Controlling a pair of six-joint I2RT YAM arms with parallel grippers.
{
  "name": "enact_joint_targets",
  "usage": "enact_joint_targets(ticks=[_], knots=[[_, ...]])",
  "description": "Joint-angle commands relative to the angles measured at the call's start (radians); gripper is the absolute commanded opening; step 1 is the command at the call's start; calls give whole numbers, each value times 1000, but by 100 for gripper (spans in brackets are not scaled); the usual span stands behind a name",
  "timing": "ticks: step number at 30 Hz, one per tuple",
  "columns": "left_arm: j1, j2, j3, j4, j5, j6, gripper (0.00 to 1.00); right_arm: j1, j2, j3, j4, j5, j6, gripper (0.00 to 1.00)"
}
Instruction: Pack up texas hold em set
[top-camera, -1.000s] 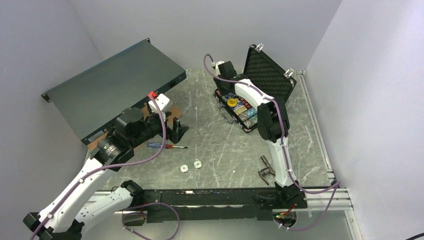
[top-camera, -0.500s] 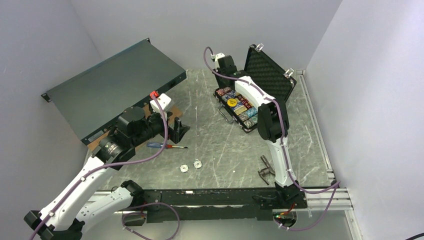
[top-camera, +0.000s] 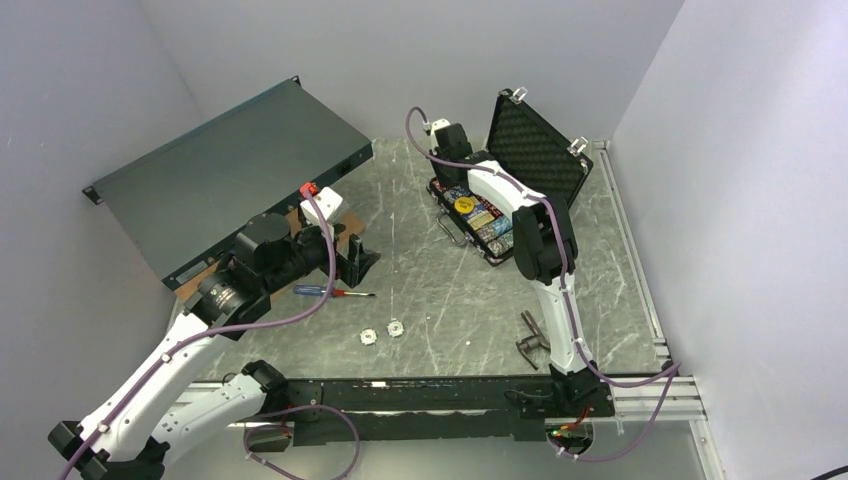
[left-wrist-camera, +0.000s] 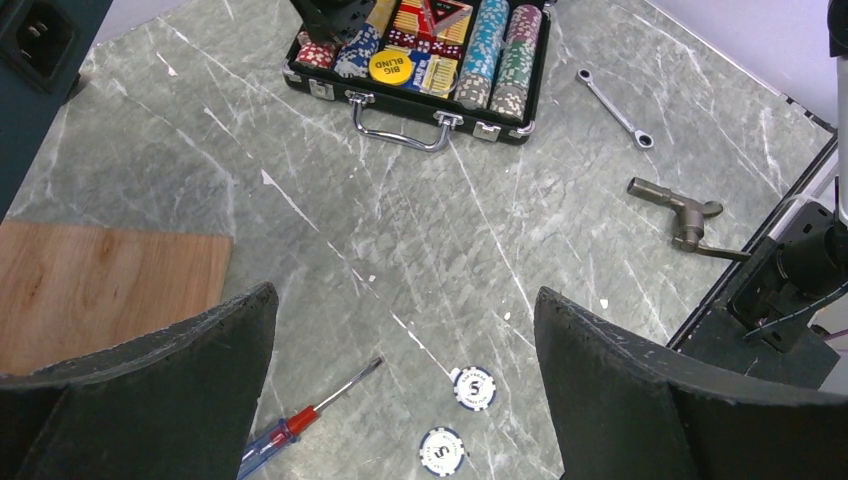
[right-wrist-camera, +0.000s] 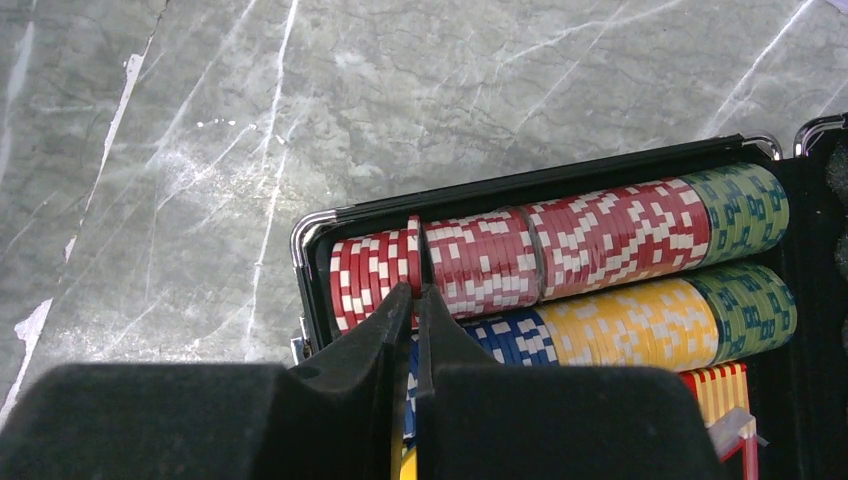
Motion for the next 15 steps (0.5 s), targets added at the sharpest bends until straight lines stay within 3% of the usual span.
enact_joint_targets(ticks=[1,8,11,15], knots=[[3,4,4,21,25,21,99,0,-23,46,-15,1,6,8],[3,7,5,18,24,22,99,1,-61,113,-13,-31,29,29],[3,7,3,21,27,21,99,0,-37,135,-10,-33,30,29],[3,10,4,19,25,22,99,1,5,167,-18,-36,39,21]])
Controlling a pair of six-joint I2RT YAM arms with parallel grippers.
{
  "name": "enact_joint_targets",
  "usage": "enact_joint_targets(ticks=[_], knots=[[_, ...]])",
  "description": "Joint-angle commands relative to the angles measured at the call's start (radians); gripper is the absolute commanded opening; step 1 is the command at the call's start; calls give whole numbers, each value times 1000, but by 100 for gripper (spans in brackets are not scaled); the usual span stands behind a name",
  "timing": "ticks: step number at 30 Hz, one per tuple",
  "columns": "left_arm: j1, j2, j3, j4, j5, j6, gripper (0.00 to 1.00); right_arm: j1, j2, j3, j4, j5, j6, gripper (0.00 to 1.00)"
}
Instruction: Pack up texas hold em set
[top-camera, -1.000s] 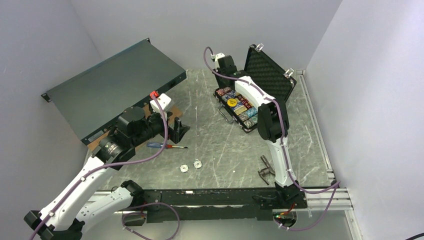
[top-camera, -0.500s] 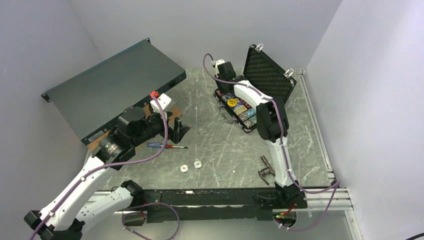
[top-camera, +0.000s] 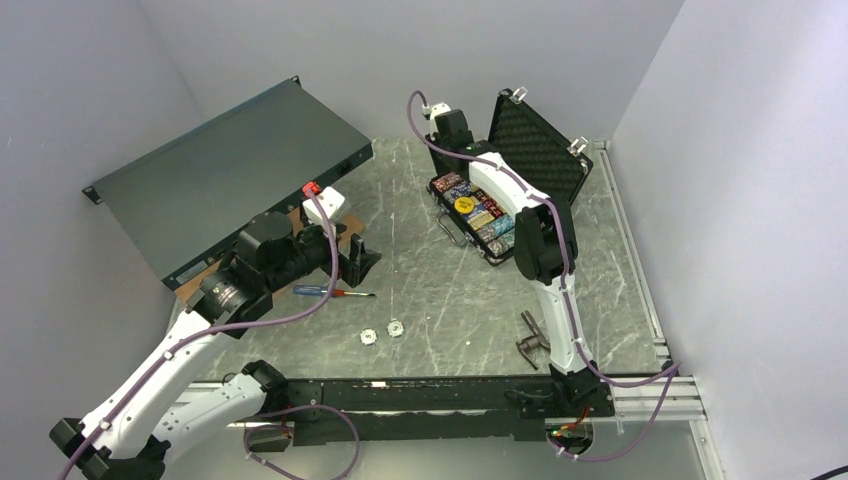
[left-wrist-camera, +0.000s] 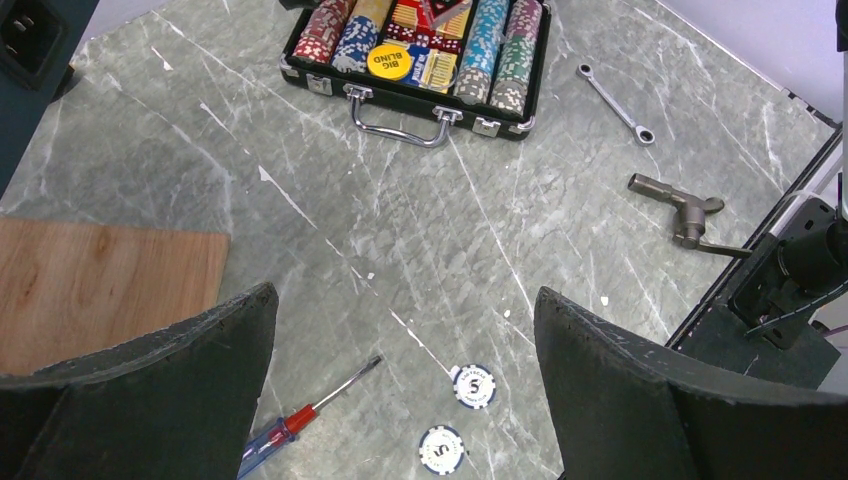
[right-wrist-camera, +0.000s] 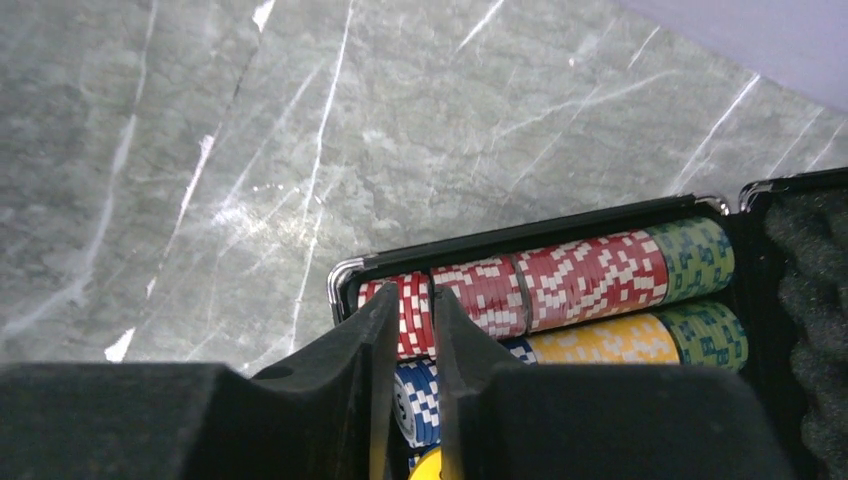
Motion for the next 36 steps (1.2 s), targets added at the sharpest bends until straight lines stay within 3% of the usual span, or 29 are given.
enact_joint_targets(ticks=[1,11,18,21,29,36], knots=[[3,-2,5,18,21,22,99,2,8,53,27,-5,22,19],[4,7,4,21,28,19,99,0,-52,-175,139,39,84,6],[3,13,5,15,20,20,99,0,-25,-84,111,22,88,2],[3,8,3,17,8,22,99,8,-89,-114,106,28,99,17],[1,21,2,23,28,16,100,56,-398,-331,98,78,110,40],[1,43,-1,21,7,18,99,113,-684,-724,126,19,214,59]])
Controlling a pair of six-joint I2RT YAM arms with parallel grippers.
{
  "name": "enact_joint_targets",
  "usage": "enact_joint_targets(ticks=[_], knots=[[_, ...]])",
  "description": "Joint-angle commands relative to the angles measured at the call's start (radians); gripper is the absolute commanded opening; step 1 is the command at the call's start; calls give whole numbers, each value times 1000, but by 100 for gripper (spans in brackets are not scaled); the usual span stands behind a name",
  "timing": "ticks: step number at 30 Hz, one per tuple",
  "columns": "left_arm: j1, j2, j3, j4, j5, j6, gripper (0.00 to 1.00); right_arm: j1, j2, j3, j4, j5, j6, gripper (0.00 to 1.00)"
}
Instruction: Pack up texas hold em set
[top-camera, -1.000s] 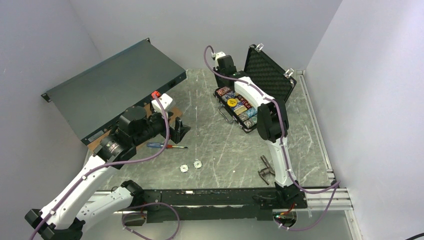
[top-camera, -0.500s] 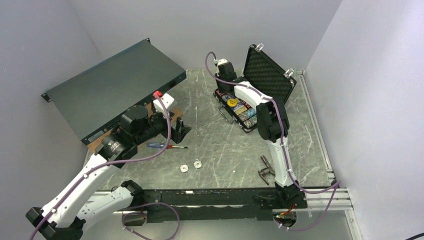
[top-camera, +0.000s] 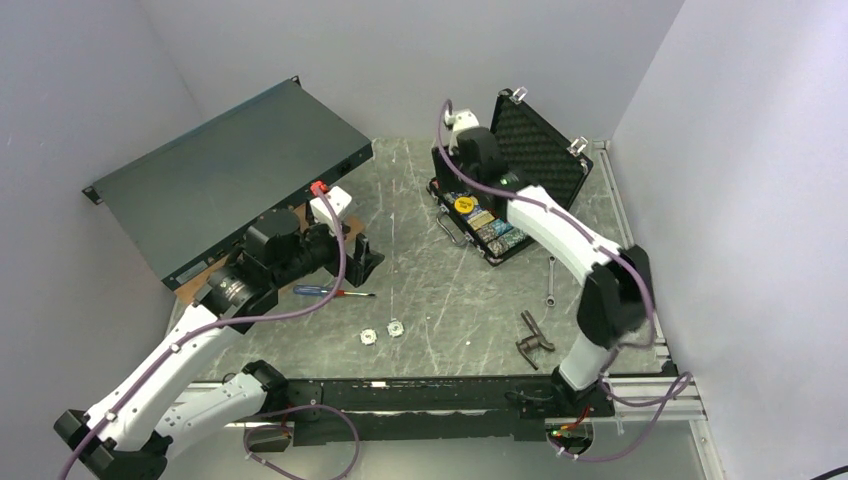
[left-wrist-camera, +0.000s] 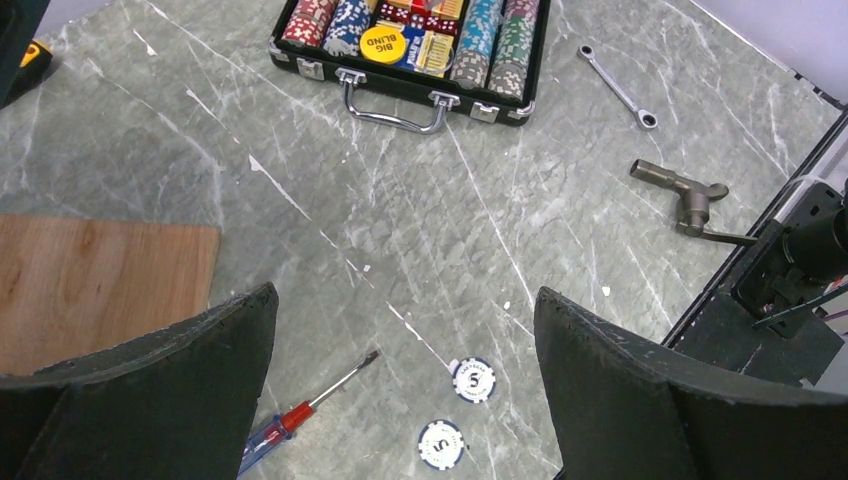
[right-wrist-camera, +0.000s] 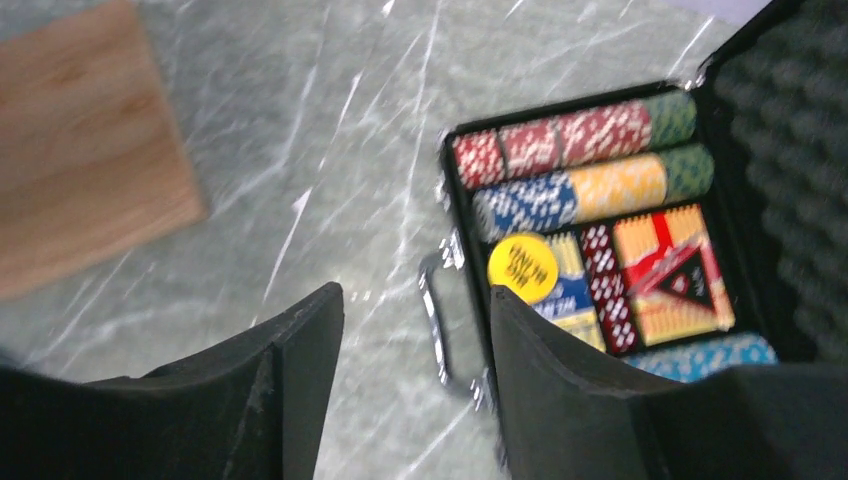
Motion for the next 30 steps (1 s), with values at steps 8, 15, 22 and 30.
enact_joint_targets(ticks=[8,15,22,30], knots=[[-25,115,30,-29,-39,-9,99,93,-370,-557,57,-117,221,71],[-153,227,-42,-47,-90,-225,94,86,-589,-756,93,-114,262,79],[-299,327,-110,-179,-342,-564,92,64,-678,-799,88,-77,239,86],[-314,449,-121,-179,-361,-670,94,45,-747,-846,90,9,277,88]])
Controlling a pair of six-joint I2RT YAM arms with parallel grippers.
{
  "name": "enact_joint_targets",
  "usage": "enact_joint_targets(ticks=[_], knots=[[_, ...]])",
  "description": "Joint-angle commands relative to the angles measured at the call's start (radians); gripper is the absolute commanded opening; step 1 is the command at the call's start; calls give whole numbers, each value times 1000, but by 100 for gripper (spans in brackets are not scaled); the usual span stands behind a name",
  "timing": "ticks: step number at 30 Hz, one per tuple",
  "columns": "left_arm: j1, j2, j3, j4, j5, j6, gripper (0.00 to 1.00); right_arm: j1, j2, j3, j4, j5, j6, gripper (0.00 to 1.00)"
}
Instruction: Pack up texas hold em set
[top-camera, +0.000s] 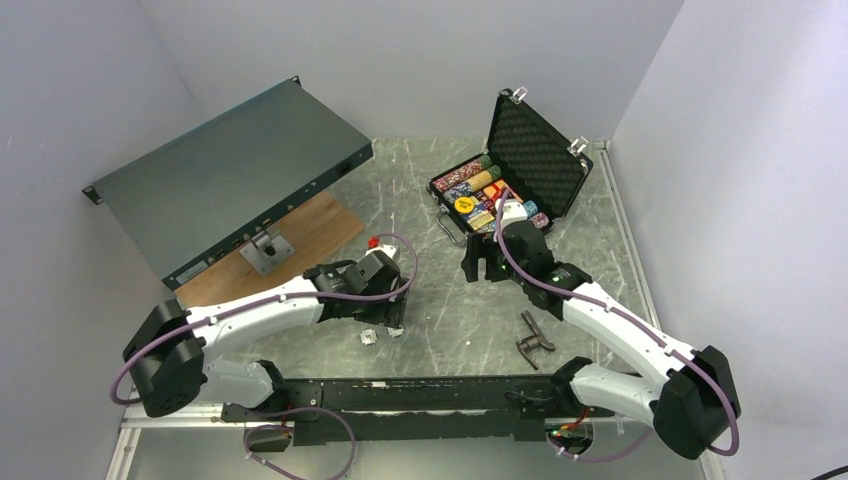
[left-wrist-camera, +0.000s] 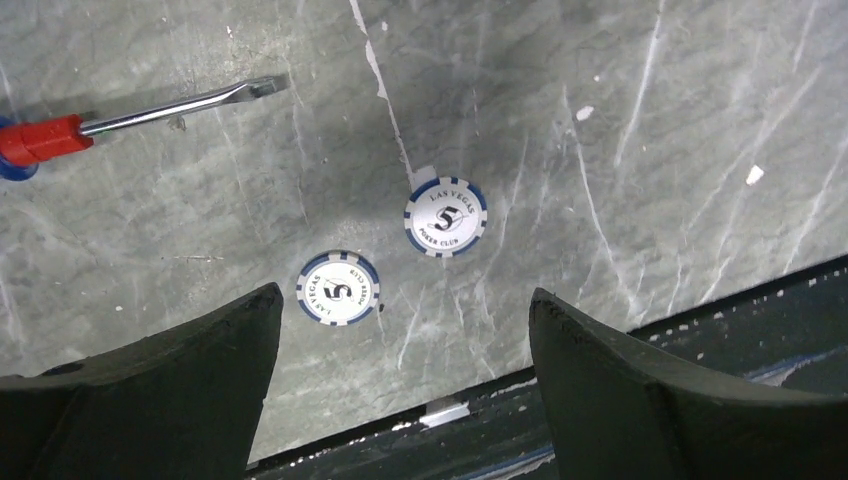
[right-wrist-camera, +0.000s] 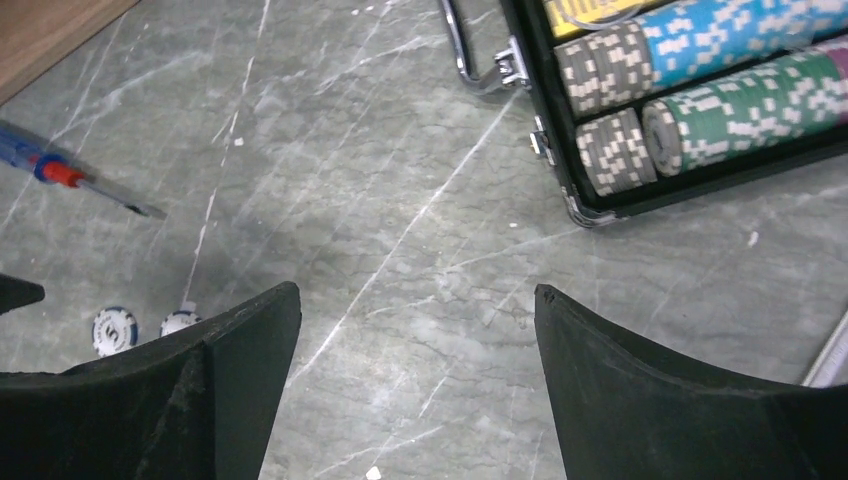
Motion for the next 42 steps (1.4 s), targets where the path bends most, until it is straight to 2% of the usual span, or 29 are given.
enact_joint_targets(ticks=[1,12,22,36,42], knots=[[-6,34,19,1,-54,-77,94,-11,-71,-29,31,90,38,89],[-28,167,83,23,-10,-39,81,-24,-181,-78,7,180,47,94],[-50,273,116,14,5,-33,81,-24,-139,-76,13,151,61,94],[-98,402,166,-4,-30,-28,64,-24,-105,-68,21,131,68,94],[-100,413,155,-4,-41,-31,63,-24,-94,-71,26,126,74,94]])
